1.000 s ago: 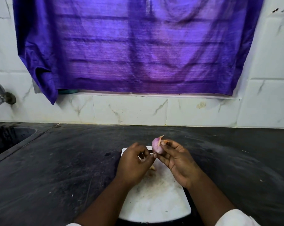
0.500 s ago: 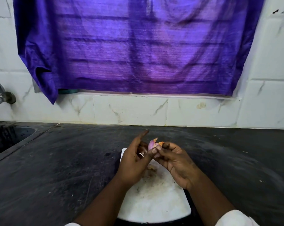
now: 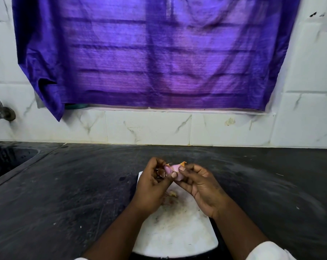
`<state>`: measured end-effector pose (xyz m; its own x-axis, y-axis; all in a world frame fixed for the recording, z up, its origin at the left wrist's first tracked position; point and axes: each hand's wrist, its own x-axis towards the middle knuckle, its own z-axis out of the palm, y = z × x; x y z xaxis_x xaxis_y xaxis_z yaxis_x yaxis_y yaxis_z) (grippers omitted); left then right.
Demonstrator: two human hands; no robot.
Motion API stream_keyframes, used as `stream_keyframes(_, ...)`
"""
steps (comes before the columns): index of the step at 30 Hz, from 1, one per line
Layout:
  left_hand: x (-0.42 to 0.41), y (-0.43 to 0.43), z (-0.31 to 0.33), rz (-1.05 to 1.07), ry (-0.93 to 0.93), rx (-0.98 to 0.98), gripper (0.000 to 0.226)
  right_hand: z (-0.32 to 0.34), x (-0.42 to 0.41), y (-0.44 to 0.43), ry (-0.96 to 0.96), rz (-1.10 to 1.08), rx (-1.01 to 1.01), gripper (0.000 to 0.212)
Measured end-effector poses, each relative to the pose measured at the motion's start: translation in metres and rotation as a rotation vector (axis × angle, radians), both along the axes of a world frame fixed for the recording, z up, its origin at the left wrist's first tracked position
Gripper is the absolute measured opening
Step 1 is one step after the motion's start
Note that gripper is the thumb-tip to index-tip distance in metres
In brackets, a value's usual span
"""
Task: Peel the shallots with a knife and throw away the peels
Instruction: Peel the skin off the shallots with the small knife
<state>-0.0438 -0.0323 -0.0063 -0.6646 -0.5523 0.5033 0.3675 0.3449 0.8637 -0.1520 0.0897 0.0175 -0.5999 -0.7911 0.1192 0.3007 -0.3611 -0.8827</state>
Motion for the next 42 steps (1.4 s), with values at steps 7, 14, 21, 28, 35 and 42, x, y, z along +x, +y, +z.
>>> stream_keyframes(7,-0.001,0.002,0.000,-0.033,-0.051,0.111,0.023,-0.006,-0.008,-0.004,-0.060,-0.124,0.020,0.025)
stream_keyframes(14,-0.003,0.001,0.000,-0.021,-0.089,0.167,0.024,-0.008,-0.010,-0.002,-0.030,-0.095,0.144,0.033)
stream_keyframes(21,-0.002,-0.003,-0.001,-0.005,-0.045,0.136,0.012,0.000,-0.002,0.002,0.181,-0.111,0.188,0.028)
stream_keyframes(28,-0.002,-0.005,0.004,-0.089,0.031,0.247,0.019,0.000,-0.004,0.002,-0.063,-0.040,0.126,0.044)
stream_keyframes(35,0.002,-0.001,0.005,0.075,-0.096,0.055,0.007,-0.003,-0.007,0.000,-0.176,-0.089,0.110,0.035)
stream_keyframes(42,0.003,0.002,0.000,0.041,-0.151,-0.052,0.022,-0.002,-0.005,0.000,-0.180,-0.044,0.070,0.029)
